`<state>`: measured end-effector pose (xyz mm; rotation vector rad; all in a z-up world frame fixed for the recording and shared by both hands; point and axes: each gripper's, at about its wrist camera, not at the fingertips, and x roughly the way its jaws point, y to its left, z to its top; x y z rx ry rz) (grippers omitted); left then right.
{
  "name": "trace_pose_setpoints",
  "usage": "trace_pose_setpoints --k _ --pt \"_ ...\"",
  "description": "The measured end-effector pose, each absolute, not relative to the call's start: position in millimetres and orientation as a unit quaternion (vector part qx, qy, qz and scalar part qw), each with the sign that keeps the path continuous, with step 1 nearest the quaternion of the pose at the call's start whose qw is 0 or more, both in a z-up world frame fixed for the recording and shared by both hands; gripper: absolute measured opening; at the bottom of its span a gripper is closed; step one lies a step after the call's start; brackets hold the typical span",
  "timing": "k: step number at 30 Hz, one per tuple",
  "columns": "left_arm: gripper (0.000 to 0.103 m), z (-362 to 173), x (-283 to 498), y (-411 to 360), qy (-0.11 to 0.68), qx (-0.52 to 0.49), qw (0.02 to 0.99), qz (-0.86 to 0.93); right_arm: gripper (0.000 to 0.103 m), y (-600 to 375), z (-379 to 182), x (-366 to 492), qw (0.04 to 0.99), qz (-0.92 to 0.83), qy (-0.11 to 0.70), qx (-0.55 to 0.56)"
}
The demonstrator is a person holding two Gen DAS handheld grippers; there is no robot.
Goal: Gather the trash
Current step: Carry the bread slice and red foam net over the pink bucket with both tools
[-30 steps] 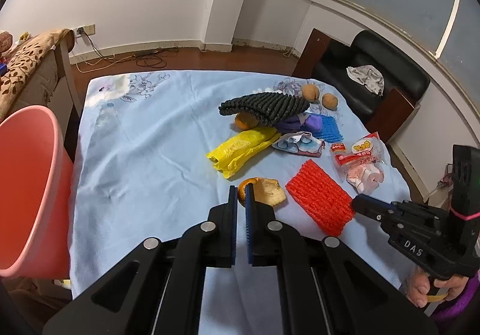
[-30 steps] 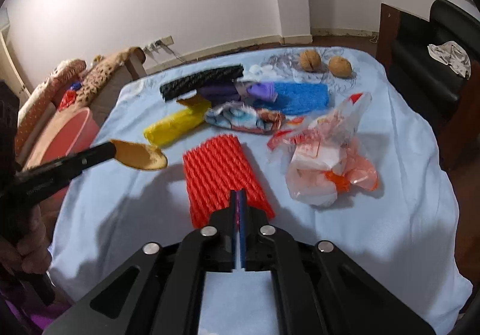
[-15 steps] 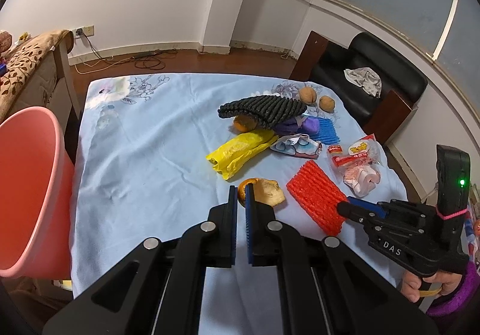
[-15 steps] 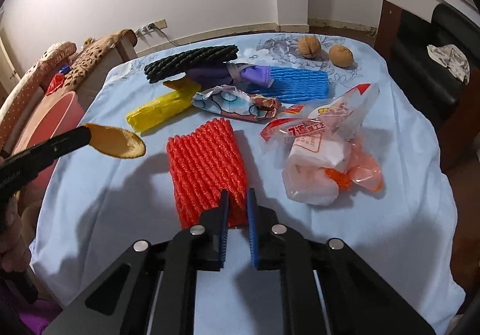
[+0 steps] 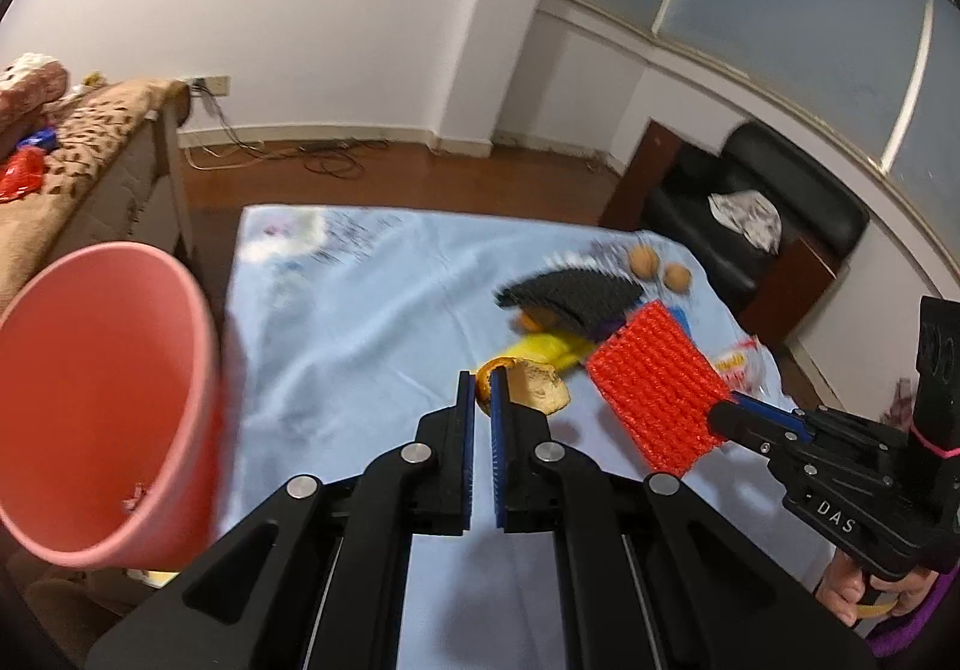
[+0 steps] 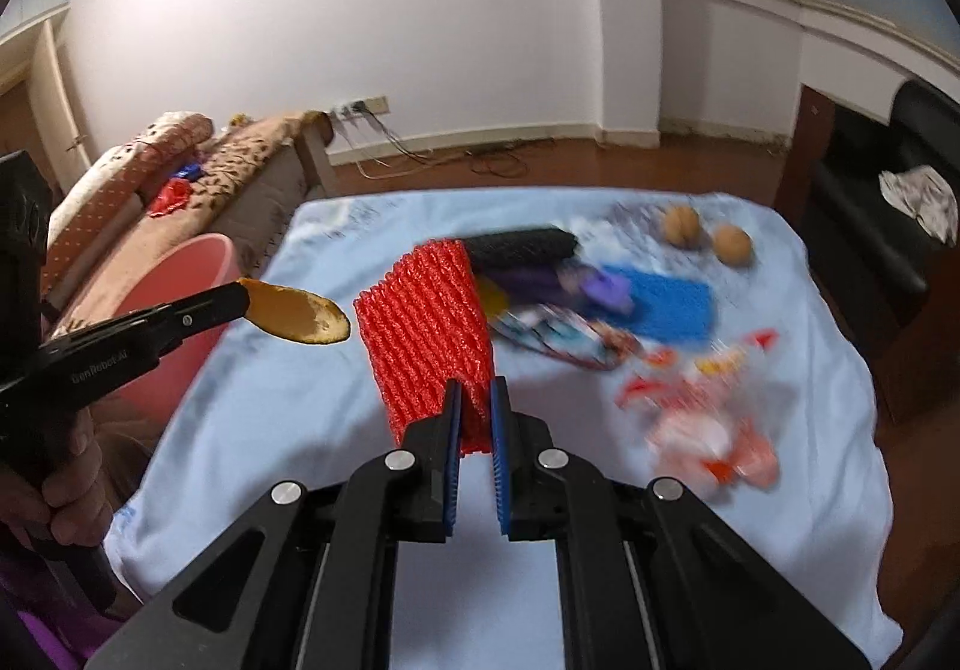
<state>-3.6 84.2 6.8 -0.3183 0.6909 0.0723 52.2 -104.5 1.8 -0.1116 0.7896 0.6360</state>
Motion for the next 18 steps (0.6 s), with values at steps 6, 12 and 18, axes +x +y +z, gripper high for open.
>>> trace_pose_setpoints --k 6,12,18 --pt "0.004 26 -27 118 0.307 -0.157 0.934 0.096 0.008 -52 18 50 0.861 0.352 0.362 -0.061" --pt "0.004 39 -58 160 0.281 -0.154 0.931 0.174 0.008 15 34 39 0.845 0.404 0.339 -0.087" --pt "0.004 38 -88 197 0.272 -0.157 0.916 0.248 0.009 85 38 20 0.826 0.443 0.325 -0.123"
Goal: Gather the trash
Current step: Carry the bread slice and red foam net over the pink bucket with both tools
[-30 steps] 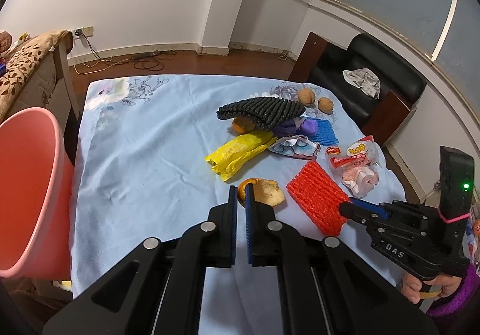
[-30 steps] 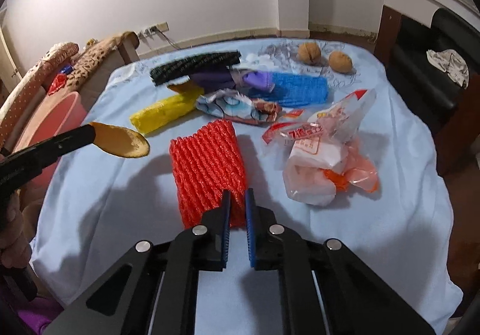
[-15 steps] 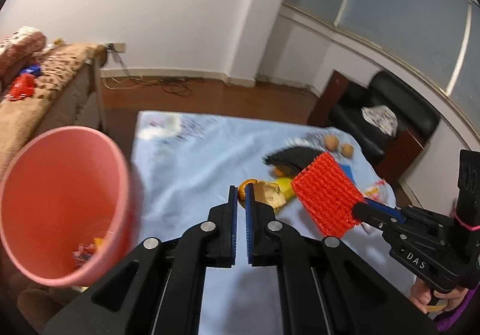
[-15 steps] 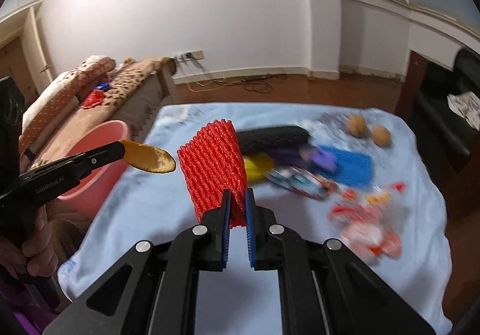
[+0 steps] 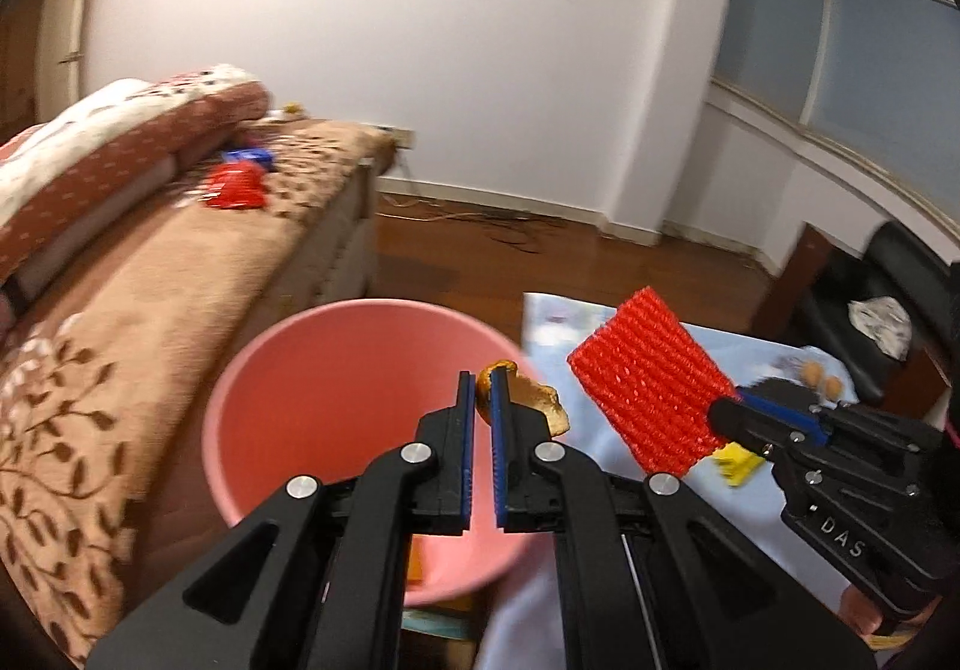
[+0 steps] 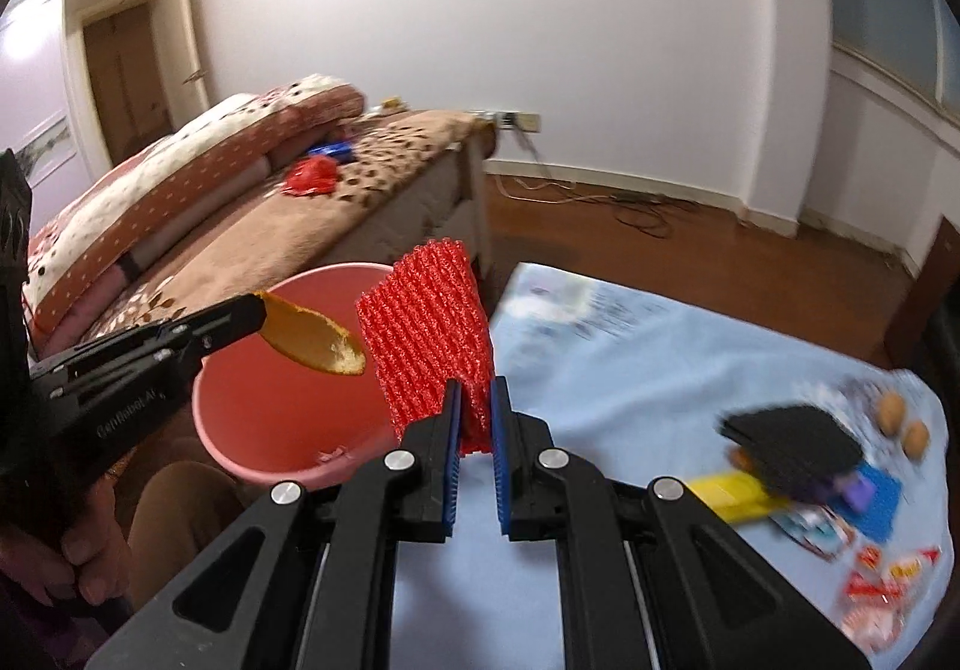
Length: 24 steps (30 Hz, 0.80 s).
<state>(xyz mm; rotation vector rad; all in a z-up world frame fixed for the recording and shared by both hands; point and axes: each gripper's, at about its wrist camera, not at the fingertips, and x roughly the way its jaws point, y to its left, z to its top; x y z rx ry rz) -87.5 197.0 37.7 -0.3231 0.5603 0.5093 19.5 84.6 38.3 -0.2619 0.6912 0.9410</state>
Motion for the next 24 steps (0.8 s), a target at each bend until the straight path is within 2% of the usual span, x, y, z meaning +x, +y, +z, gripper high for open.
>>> trace_pose_setpoints --k 9,24 --pt "0.004 19 -115 235 0.286 -0.173 0.897 0.291 0.009 158 26 1 0.805 0.465 0.333 -0.157" --pt "0.005 -7 -115 257 0.305 -0.174 0.890 0.290 0.010 193 -6 -1 0.789 0.460 0.365 -0.182"
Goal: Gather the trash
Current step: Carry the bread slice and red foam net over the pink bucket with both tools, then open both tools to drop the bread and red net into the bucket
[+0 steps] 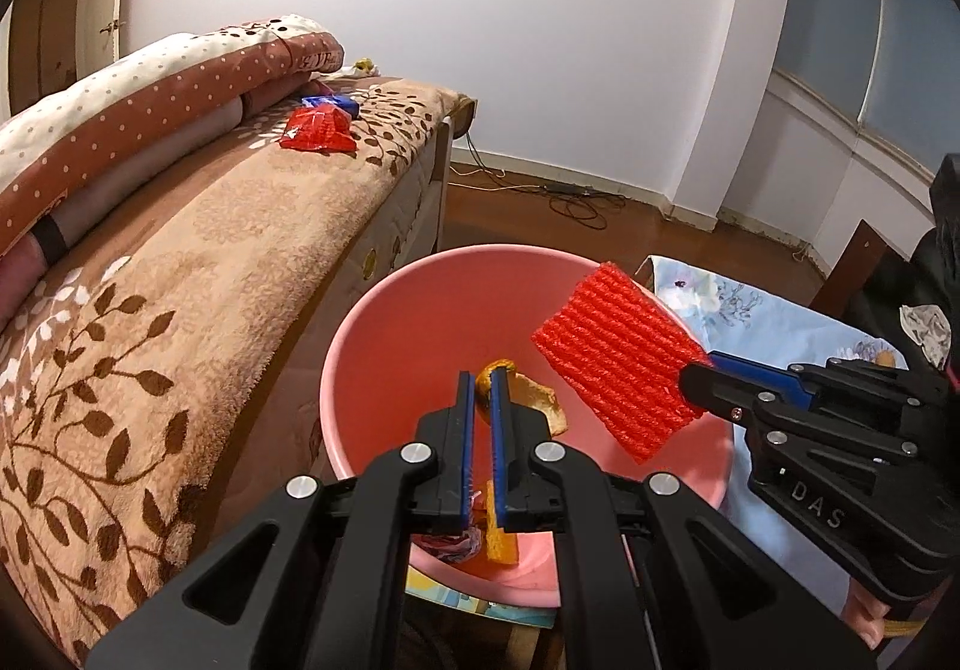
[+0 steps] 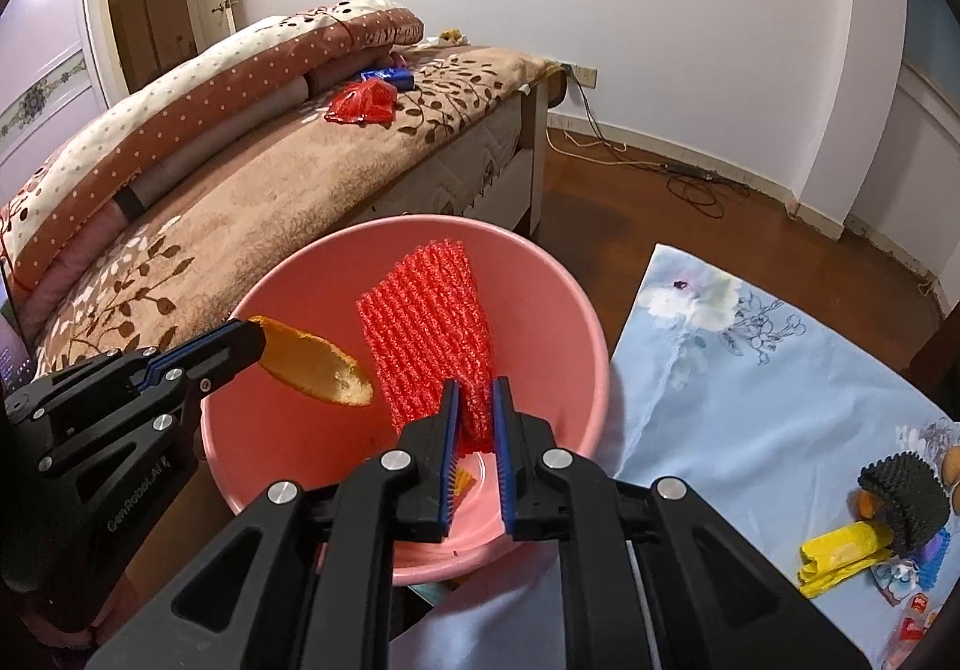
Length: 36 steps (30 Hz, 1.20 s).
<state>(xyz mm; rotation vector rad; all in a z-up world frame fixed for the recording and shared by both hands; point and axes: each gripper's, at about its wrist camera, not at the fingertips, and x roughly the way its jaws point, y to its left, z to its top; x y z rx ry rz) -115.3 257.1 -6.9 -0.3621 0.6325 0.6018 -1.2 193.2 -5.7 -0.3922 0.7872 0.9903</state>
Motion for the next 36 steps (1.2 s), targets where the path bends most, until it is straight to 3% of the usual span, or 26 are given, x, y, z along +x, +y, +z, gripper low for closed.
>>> trace_pose_setpoints --k 6,8,11,36 --pt "0.009 -11 -113 261 0.316 -0.182 0.885 0.290 0.021 194 -8 0 0.786 0.463 0.369 -0.178" --pt "0.028 -11 -113 263 0.314 -0.185 0.885 0.290 0.030 193 -7 0 0.787 0.464 0.367 -0.175" --pt "0.040 -8 -116 263 0.305 -0.191 0.886 0.292 0.032 191 -5 1 0.788 0.464 0.367 -0.171" --pt "0.040 23 -99 209 0.299 -0.158 0.902 0.268 0.039 95 29 -7 0.820 0.449 0.331 -0.127"
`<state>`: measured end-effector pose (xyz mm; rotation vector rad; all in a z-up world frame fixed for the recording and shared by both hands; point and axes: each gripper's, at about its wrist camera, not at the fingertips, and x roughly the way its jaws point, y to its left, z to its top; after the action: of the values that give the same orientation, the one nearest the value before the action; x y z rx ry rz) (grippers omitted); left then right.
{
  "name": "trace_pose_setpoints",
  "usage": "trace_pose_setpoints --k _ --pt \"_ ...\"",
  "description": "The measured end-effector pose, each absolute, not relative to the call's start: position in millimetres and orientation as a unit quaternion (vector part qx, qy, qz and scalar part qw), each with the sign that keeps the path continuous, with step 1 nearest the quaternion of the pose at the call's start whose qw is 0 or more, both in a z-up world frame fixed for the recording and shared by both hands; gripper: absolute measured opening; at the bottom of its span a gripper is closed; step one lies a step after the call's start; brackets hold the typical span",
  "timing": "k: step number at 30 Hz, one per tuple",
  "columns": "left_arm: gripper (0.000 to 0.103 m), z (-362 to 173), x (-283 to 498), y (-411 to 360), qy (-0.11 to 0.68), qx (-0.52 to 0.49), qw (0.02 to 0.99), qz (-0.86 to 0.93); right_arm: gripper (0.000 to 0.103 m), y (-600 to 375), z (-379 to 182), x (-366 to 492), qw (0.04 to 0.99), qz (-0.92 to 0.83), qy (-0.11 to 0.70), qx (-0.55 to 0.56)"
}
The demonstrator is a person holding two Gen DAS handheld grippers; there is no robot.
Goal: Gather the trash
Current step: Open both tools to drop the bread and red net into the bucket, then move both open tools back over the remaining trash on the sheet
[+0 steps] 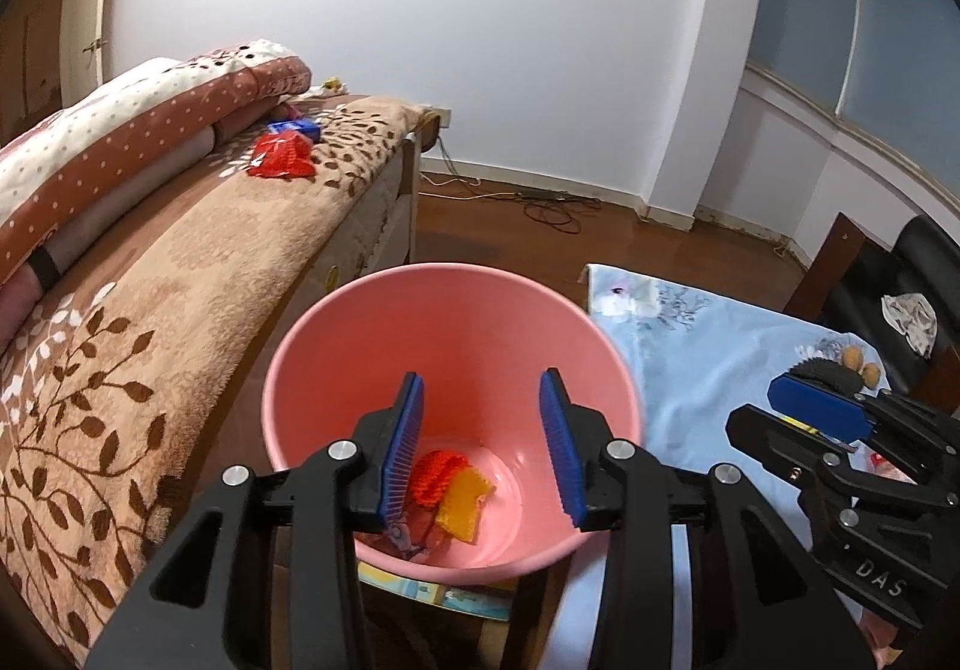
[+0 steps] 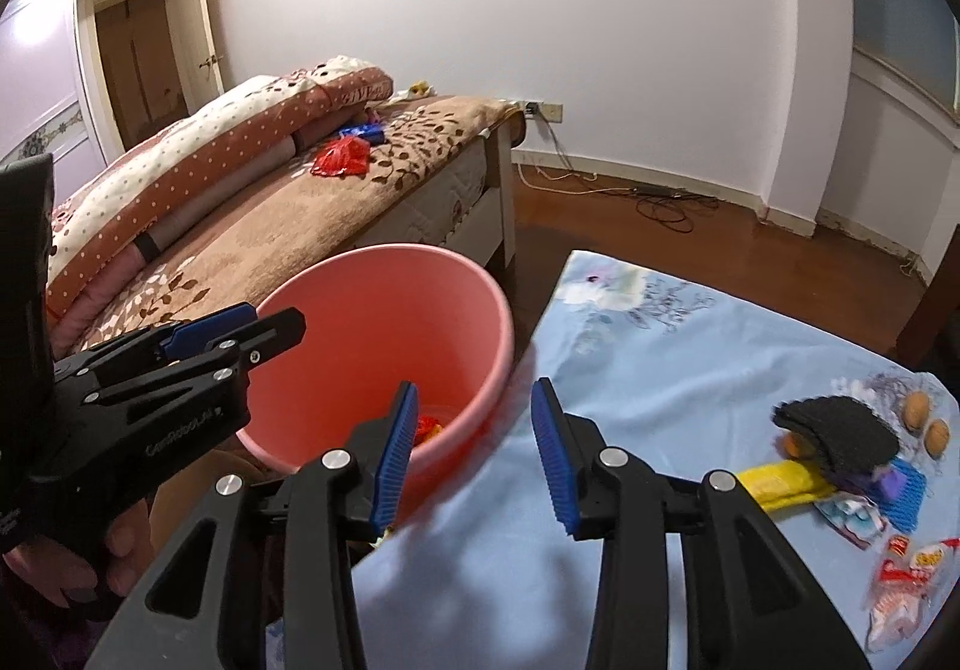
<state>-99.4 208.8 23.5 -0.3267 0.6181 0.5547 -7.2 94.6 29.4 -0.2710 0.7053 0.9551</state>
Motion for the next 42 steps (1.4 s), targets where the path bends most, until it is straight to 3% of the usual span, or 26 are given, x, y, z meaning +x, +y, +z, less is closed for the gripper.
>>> trace_pose_setpoints --k 42 --pt "0.040 -9 7 45 0.368 -0.066 0.925 0.061 0.039 -194 -31 70 0.894 0.199 0.400 0.040"
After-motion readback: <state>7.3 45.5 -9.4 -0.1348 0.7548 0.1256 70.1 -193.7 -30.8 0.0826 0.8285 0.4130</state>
